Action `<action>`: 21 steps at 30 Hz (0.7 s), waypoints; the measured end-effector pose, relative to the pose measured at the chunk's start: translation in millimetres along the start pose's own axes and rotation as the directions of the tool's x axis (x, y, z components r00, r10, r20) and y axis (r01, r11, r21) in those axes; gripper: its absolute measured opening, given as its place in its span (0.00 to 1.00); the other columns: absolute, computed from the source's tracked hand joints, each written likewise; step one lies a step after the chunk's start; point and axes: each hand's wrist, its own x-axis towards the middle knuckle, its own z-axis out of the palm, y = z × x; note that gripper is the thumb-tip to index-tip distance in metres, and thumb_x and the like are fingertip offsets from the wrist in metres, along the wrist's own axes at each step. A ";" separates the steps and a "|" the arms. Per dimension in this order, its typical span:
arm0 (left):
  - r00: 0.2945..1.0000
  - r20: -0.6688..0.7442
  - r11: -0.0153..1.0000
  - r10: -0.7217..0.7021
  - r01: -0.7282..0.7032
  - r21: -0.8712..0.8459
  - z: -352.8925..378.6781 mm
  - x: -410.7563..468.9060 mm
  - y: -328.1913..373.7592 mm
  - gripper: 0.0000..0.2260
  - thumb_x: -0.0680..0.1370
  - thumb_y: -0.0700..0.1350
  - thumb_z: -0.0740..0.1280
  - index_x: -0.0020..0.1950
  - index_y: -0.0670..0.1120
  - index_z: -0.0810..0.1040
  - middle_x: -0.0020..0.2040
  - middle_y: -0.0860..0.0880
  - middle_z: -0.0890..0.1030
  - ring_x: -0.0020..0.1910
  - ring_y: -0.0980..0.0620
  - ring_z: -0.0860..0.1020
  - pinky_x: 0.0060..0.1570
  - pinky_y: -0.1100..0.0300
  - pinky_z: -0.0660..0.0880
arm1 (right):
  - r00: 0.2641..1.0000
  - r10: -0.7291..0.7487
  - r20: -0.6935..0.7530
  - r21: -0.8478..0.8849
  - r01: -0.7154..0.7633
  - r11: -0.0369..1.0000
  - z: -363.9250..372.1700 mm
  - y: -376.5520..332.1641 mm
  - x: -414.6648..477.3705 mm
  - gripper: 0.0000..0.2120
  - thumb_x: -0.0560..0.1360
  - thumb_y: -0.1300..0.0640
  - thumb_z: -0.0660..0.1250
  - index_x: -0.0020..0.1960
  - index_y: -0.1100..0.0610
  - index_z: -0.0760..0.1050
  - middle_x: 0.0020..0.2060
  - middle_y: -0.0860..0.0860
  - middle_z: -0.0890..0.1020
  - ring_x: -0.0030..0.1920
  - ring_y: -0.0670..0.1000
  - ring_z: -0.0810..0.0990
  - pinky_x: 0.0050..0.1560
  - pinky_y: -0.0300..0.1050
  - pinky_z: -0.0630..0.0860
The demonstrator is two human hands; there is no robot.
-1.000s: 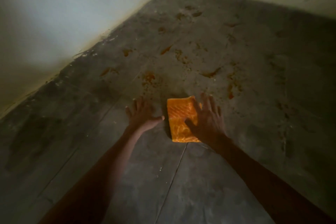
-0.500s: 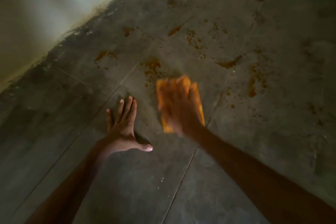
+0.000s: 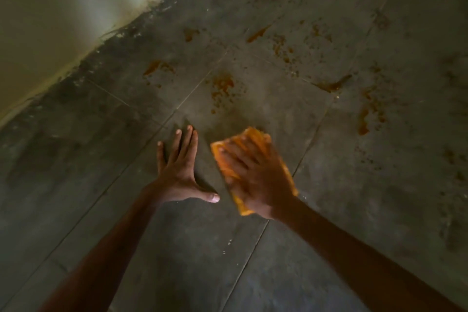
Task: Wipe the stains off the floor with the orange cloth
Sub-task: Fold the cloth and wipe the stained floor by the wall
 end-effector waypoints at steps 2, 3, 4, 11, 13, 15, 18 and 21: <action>1.000 0.017 1.000 0.002 -0.002 0.000 -1.7 -1.0 2.4 0.72 0.48 0.77 0.68 0.75 0.50 0.26 0.74 0.56 0.24 0.72 0.54 0.23 0.70 0.38 0.28 | 0.981 0.196 -0.013 -0.104 -0.196 0.975 0.2 57.4 -6.9 0.30 0.79 0.42 0.51 0.80 0.49 0.55 0.77 0.52 0.64 0.76 0.62 0.61 0.71 0.69 0.58; 1.000 0.021 1.000 0.000 0.000 0.005 -2.2 -2.3 4.2 0.72 0.49 0.77 0.69 0.75 0.50 0.26 0.74 0.56 0.24 0.72 0.54 0.23 0.70 0.39 0.27 | 0.922 0.386 -0.027 -0.132 -0.386 0.913 -1.6 83.4 4.0 0.31 0.79 0.41 0.49 0.80 0.48 0.52 0.78 0.52 0.62 0.77 0.62 0.59 0.71 0.71 0.57; 1.000 0.023 1.000 -0.003 0.003 0.009 -2.2 -2.2 5.2 0.72 0.49 0.76 0.69 0.74 0.51 0.25 0.73 0.56 0.23 0.71 0.54 0.22 0.70 0.39 0.27 | 0.845 0.534 0.026 -0.092 -0.530 0.843 -5.8 94.0 16.4 0.32 0.80 0.39 0.47 0.81 0.47 0.48 0.80 0.50 0.58 0.78 0.62 0.56 0.72 0.73 0.54; 0.985 0.163 0.997 -0.057 0.047 0.064 -18.6 1.0 33.2 0.65 0.60 0.67 0.75 0.77 0.48 0.30 0.76 0.51 0.26 0.74 0.49 0.27 0.70 0.37 0.29 | 0.931 0.365 0.005 -0.054 -0.365 0.930 -1.0 68.7 -90.0 0.31 0.79 0.38 0.51 0.80 0.45 0.55 0.79 0.46 0.61 0.79 0.57 0.58 0.72 0.71 0.57; 0.981 0.192 0.992 0.022 -0.045 0.115 -20.6 3.8 54.6 0.60 0.65 0.67 0.72 0.77 0.48 0.32 0.76 0.51 0.27 0.74 0.48 0.27 0.70 0.38 0.28 | 0.718 0.695 -0.023 -0.019 -0.696 0.718 -7.9 107.5 -94.3 0.31 0.78 0.38 0.51 0.80 0.44 0.55 0.78 0.46 0.62 0.79 0.57 0.58 0.72 0.72 0.56; 0.975 0.188 0.974 0.115 -0.148 0.171 -23.0 5.7 76.2 0.56 0.68 0.66 0.70 0.77 0.48 0.33 0.76 0.50 0.28 0.75 0.47 0.28 0.70 0.39 0.29 | 0.576 0.817 0.010 0.065 -0.816 0.575 -15.7 109.8 -90.4 0.32 0.78 0.38 0.52 0.80 0.44 0.54 0.79 0.46 0.62 0.79 0.57 0.58 0.72 0.73 0.54; 0.945 0.170 0.921 0.281 -0.315 0.230 -19.2 13.9 121.7 0.52 0.72 0.63 0.68 0.78 0.47 0.34 0.78 0.50 0.30 0.75 0.47 0.29 0.73 0.41 0.33 | 0.729 0.685 0.017 0.044 -0.685 0.727 -10.5 76.0 -154.4 0.32 0.78 0.39 0.52 0.80 0.43 0.51 0.80 0.44 0.59 0.81 0.55 0.53 0.73 0.70 0.55; 0.898 0.220 0.874 0.381 -0.427 0.232 -3.7 19.9 165.7 0.50 0.73 0.63 0.67 0.78 0.46 0.35 0.78 0.49 0.32 0.76 0.47 0.31 0.73 0.44 0.35 | 0.764 0.644 0.033 0.015 -0.645 0.764 -15.6 107.3 -211.4 0.32 0.77 0.39 0.53 0.80 0.43 0.53 0.79 0.44 0.61 0.80 0.54 0.55 0.72 0.69 0.59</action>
